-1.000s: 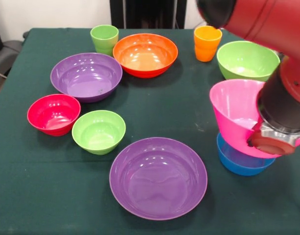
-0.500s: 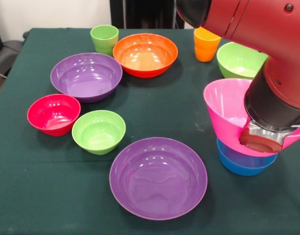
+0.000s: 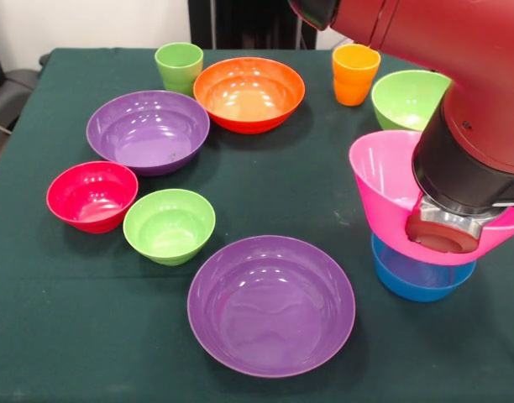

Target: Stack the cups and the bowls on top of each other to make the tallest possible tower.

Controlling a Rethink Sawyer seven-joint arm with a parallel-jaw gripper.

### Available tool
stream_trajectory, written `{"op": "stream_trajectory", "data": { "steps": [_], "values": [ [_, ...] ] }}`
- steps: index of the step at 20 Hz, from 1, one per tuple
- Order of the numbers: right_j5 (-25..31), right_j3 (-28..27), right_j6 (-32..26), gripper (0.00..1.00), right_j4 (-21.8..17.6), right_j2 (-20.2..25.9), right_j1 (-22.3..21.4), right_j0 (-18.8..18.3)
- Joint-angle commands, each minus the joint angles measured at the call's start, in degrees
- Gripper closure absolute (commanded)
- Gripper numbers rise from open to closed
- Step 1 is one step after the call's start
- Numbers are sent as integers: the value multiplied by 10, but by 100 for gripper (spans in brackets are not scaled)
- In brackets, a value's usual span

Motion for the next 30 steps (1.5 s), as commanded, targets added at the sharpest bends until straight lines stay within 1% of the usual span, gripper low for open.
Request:
{"op": "stream_trajectory", "data": {
  "steps": [1, 5, 12, 13, 14, 15, 17, 20, 26, 30],
  "values": [
    [37, -52, 67, 100, -9, 34, -18, -20],
    [24, -40, 50, 100, -23, 44, -12, -14],
    [7, -38, 43, 100, -24, 49, 1, -17],
    [5, -24, 32, 100, -34, 60, -1, -13],
    [5, -22, 30, 100, -35, 62, 0, -13],
    [8, -7, 20, 100, -46, 72, -8, -9],
    [10, 0, 18, 100, -52, 79, -14, -6],
    [11, -1, 17, 100, -56, 82, -15, -10],
    [12, 22, 2, 100, -83, 103, -29, -3],
    [7, 12, 10, 100, -88, 106, -27, -10]
  ]
}}
